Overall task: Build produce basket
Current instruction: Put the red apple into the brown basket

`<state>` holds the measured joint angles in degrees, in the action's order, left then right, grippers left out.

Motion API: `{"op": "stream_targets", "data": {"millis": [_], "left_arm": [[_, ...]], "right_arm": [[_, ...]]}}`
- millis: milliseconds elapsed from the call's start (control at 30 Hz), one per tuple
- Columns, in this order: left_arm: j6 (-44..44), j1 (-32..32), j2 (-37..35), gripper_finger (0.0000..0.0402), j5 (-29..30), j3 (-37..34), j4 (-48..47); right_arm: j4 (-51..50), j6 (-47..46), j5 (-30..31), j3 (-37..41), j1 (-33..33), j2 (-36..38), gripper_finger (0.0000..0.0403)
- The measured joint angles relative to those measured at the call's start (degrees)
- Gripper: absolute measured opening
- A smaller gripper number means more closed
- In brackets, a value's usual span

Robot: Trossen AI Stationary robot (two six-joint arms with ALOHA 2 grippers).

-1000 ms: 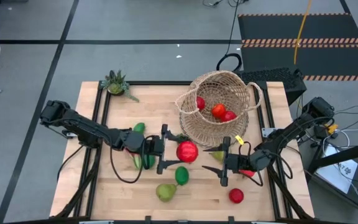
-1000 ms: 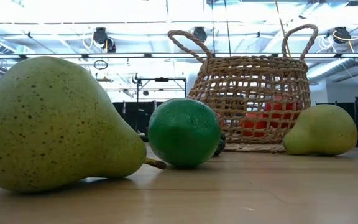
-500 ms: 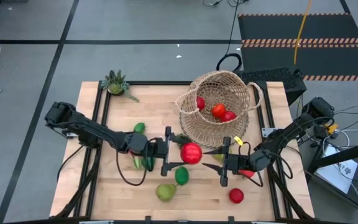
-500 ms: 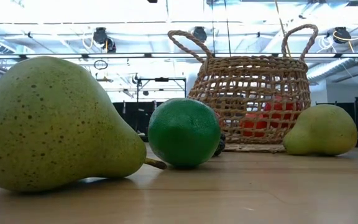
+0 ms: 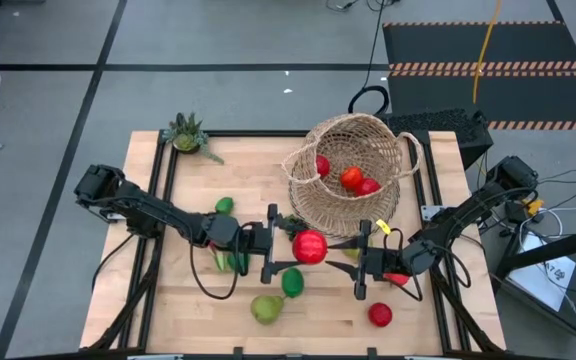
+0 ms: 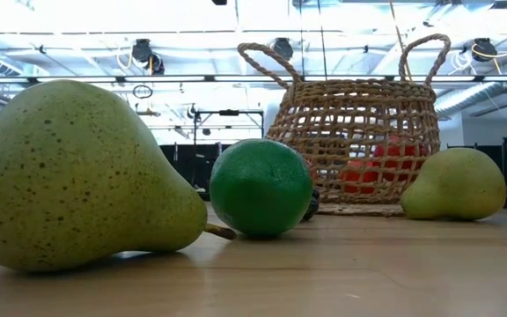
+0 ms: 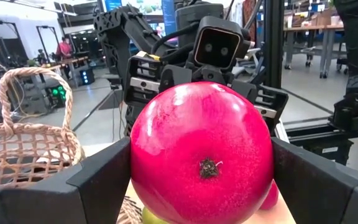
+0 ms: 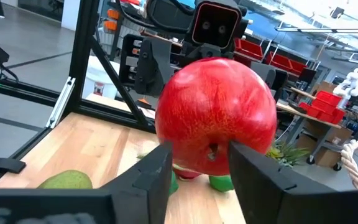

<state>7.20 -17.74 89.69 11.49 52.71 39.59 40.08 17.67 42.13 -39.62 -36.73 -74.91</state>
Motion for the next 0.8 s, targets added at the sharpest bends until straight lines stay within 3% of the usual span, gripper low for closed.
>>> {"op": "stream_targets", "data": {"millis": [600,800], "left_arm": [[-0.7,0.0,0.0,0.0349,-0.1,0.0,-0.5],[-0.7,0.0,0.0,0.0349,0.0,0.0,-0.5]], "right_arm": [[0.4,-0.3,-0.1,0.0,0.0,0.0,0.0007],[0.4,0.6,-0.2,0.0,0.0,0.0,0.0015]]}}
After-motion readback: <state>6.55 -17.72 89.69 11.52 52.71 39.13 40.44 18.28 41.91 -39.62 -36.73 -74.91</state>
